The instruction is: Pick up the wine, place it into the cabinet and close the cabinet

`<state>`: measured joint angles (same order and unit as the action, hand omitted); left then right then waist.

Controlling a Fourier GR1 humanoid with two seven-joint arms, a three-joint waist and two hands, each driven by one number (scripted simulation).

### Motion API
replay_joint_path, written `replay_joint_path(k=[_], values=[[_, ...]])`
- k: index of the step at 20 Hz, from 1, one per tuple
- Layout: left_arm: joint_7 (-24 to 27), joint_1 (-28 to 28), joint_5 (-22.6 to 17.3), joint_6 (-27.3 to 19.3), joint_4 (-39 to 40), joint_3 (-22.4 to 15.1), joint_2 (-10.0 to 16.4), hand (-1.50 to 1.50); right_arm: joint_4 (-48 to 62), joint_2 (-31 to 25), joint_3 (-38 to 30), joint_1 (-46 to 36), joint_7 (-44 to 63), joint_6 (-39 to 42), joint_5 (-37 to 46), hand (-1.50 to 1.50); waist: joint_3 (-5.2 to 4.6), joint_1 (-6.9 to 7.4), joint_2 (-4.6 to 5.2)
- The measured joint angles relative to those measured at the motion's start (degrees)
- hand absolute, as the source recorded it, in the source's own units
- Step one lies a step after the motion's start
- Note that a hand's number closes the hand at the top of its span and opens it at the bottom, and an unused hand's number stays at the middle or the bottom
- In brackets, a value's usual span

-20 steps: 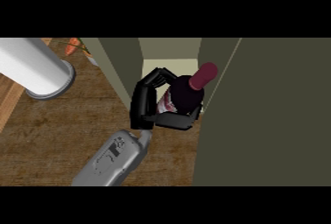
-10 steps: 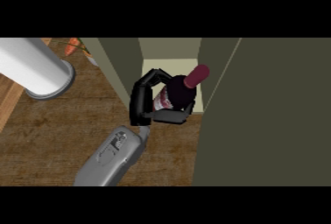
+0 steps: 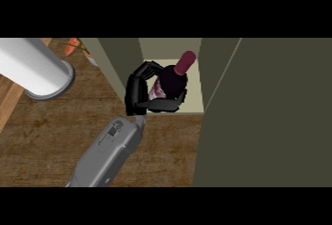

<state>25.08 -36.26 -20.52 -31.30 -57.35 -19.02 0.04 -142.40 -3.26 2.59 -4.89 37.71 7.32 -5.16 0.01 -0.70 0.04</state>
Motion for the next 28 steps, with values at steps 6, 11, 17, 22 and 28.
replay_joint_path(k=[6, 11, 17, 22, 28], values=[[-0.6, -3.6, -2.2, 1.5, 4.3, 1.3, 0.2, 1.50, 0.3, 0.9, 0.1, 1.1, -1.3, 0.4, -0.3, -1.50, 0.00, -0.19, 0.02], [-0.4, -8.2, -2.6, 3.9, 11.4, 4.3, 0.1, 1.50, 0.4, 0.9, -0.4, 1.2, -1.4, 0.7, -0.5, -1.50, -0.01, -0.31, 0.07], [2.1, -13.6, -3.2, 5.8, 20.5, 7.8, 0.2, 1.50, 0.5, 1.2, 0.7, 0.8, -1.0, 0.6, -0.5, -1.50, -0.02, -0.59, 0.17], [7.1, -17.8, -3.3, 4.4, 27.0, 9.3, 0.1, 1.50, 0.6, 1.4, 0.6, 1.6, -1.9, 1.4, -0.8, -1.50, -0.04, -1.18, 0.34], [11.9, -22.6, -2.6, 4.0, 34.2, 12.8, 0.4, 1.50, 1.0, 1.4, -0.1, 0.6, -1.9, 1.6, -1.1, -1.50, -0.02, -1.44, 0.52]])
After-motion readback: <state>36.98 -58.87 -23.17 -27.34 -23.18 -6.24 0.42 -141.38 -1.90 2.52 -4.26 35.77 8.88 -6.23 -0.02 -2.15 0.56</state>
